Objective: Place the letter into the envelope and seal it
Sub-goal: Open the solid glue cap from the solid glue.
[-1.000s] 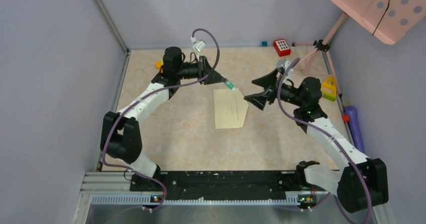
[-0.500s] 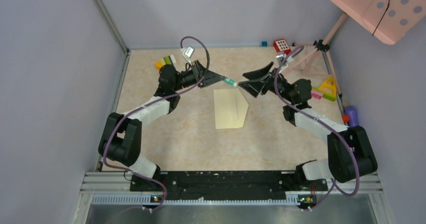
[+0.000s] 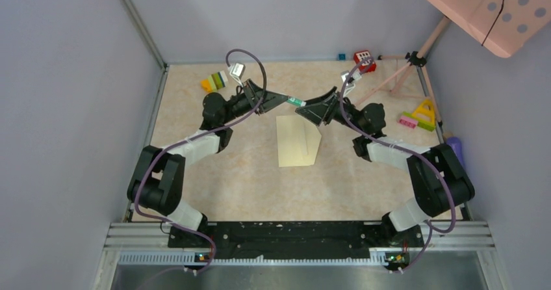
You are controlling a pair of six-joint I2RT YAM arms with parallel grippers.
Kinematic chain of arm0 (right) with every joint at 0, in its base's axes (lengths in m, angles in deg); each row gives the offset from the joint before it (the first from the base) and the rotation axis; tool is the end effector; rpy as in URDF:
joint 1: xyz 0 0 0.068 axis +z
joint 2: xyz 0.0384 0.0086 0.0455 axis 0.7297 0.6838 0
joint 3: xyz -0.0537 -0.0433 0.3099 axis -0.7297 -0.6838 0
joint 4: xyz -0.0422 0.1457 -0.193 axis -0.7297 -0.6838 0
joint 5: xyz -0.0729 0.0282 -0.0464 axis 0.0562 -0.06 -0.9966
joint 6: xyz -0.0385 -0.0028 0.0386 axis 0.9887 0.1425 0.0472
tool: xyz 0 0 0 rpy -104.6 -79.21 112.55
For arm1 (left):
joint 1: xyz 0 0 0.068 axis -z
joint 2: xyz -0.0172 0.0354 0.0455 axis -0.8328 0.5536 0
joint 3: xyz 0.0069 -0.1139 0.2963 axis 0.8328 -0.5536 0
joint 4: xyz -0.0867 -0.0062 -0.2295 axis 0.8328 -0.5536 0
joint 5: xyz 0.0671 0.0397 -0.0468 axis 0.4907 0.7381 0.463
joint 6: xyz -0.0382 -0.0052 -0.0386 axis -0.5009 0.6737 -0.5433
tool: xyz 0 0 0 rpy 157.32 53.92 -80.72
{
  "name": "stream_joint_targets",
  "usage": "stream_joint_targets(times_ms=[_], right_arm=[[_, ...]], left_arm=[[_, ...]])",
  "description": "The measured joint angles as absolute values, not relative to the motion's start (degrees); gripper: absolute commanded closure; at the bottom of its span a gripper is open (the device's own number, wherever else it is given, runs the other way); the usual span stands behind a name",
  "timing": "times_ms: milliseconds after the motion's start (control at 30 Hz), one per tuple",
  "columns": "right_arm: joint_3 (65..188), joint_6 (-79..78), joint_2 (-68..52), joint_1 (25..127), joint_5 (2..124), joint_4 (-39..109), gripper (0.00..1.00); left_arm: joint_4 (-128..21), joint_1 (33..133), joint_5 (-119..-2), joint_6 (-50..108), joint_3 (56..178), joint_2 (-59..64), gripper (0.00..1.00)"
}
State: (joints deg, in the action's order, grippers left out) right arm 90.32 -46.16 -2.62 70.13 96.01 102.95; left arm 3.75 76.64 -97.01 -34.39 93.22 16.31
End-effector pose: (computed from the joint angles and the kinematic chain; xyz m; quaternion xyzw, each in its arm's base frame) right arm 0.2620 0.1389 0.3335 -0.1431 0.5889 0.6314 0.4838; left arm 0.2934 -0.1357 0.3511 0.0240 0.6232 -0.7046 0.3384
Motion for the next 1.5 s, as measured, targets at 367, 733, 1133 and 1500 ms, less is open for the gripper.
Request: stream_joint_targets(times_ms=[367,733,1133,1500], right_arm=[[92.46,-53.27,2.36,70.54,93.97,111.19,0.49],[93.16,-57.03,3.87,71.94,93.34,115.86,0.91],[95.26,-56.18,3.96,71.52,95.92,112.5,1.0],[104.02,-33.55,-4.54,66.76,107.5,76.63,1.0]], left_arm=[[8.19,78.56,-94.87,-35.13,91.28,16.47,1.0],[11.07,78.74,-94.26,-34.45,90.99,16.73,0.9],[9.26,78.98,-96.2,-31.19,90.8,16.71,0.01],[-6.28,73.21,-104.35,-16.0,95.06,12.99,0.01]])
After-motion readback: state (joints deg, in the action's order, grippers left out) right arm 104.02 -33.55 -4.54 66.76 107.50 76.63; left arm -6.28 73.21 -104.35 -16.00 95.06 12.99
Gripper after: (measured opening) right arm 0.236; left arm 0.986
